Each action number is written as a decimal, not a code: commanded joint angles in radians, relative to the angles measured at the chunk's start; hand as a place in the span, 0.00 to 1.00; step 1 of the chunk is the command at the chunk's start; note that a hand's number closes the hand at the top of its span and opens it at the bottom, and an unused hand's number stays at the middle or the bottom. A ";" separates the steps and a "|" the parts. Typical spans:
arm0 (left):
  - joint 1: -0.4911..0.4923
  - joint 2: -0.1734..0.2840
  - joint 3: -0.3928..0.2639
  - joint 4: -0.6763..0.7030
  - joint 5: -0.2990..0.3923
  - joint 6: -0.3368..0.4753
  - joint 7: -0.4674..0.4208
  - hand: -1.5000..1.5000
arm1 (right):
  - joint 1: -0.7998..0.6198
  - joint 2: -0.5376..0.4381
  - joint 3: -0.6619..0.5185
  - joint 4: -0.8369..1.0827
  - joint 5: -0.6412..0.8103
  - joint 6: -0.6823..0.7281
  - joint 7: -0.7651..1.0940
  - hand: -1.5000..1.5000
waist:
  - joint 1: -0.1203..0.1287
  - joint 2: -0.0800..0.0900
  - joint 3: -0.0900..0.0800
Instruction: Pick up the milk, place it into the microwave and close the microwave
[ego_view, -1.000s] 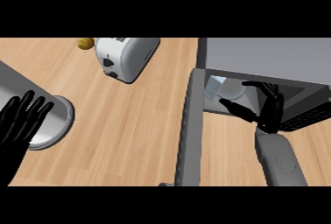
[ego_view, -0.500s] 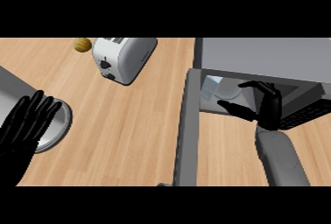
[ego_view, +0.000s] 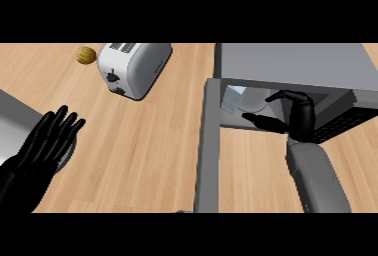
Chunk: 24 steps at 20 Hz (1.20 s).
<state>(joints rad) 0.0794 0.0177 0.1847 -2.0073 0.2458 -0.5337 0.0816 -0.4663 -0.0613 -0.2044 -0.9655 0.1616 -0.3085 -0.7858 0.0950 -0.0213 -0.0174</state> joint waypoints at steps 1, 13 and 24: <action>0.015 0.000 -0.018 0.020 -0.007 -0.019 -0.003 0.00 | -0.090 -0.008 -0.032 0.190 -0.025 0.035 0.194 0.00 | -0.006 0.049 0.018; -0.052 0.013 -0.152 0.154 -0.135 -0.099 -0.063 1.00 | -0.083 0.023 -0.033 0.305 -0.091 0.159 0.107 0.00 | -0.085 0.027 0.018; -0.149 0.004 -0.265 0.374 -0.391 -0.050 -0.233 1.00 | 0.229 0.031 0.112 -0.066 -0.123 0.195 0.167 0.00 | -0.106 0.020 0.017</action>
<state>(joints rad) -0.0225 0.0195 -0.0444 -1.7369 -0.0284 -0.6046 -0.0594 -0.3163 -0.0264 -0.1213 -0.9221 0.0359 -0.1183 -0.6612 -0.0076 -0.0021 -0.0007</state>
